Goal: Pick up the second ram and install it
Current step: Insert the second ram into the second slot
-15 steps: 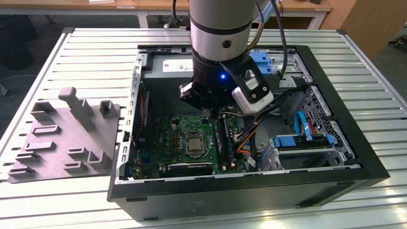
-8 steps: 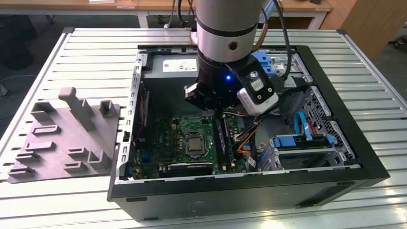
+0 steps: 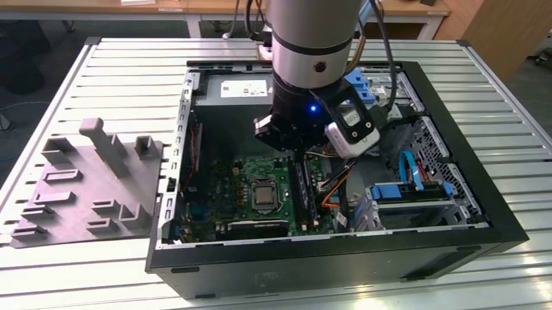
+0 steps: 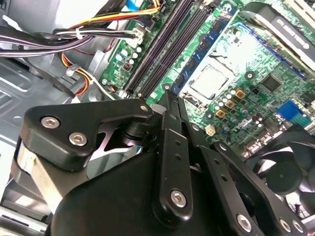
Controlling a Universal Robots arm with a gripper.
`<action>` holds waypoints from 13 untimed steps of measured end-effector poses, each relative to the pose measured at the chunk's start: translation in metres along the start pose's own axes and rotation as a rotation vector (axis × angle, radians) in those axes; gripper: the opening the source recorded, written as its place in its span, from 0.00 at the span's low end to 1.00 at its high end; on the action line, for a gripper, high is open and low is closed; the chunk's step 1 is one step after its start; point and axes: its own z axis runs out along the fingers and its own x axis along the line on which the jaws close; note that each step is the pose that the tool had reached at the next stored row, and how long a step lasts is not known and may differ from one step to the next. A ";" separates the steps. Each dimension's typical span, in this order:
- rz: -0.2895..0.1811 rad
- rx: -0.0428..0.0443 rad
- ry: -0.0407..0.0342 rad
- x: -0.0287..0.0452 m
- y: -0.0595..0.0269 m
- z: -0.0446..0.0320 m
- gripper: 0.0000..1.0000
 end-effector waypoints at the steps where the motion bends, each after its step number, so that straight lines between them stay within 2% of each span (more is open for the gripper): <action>1: 0.001 -0.0001 -0.0001 -0.0002 0.0000 0.0012 0.12; 6: 0.008 -0.0006 -0.0007 -0.0004 0.0002 0.0046 0.12; 13: 0.015 -0.0081 -0.0015 -0.0007 0.0000 0.0125 0.12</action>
